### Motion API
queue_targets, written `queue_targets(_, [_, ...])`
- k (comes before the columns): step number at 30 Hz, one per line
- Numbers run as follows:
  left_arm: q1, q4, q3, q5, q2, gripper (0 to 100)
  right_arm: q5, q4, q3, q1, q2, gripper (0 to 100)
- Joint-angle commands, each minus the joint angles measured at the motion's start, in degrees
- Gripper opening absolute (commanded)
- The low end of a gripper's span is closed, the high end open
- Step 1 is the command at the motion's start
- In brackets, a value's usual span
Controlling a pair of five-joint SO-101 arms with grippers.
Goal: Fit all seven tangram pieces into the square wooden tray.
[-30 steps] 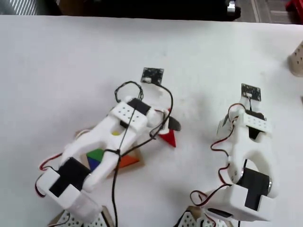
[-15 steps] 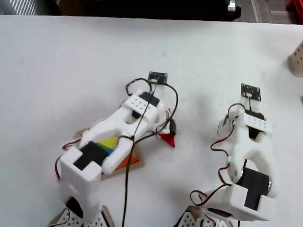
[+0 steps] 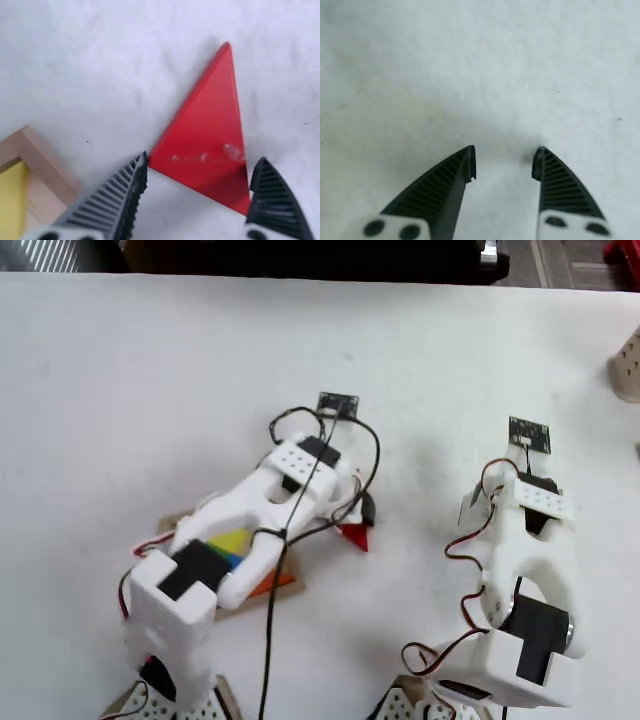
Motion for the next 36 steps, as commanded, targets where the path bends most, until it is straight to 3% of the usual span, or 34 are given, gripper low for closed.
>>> queue_targets(1, [1.01,-0.70,-1.32,0.70,-0.40,32,0.88,-0.57,-2.20,0.04,-0.22,19.0])
queue_targets(11, [1.63,-0.97,-1.49,0.00,-0.40,24,0.88,-0.48,-2.20,0.13,-0.22,19.0])
queue_targets(16, [1.63,-0.97,-1.58,-4.92,-0.40,18,0.88,-0.48,-2.20,0.13,-0.22,19.0])
queue_targets(36, [0.92,-0.44,-1.58,-5.10,-1.01,21,0.97,-0.48,-2.11,0.22,-0.22,19.0])
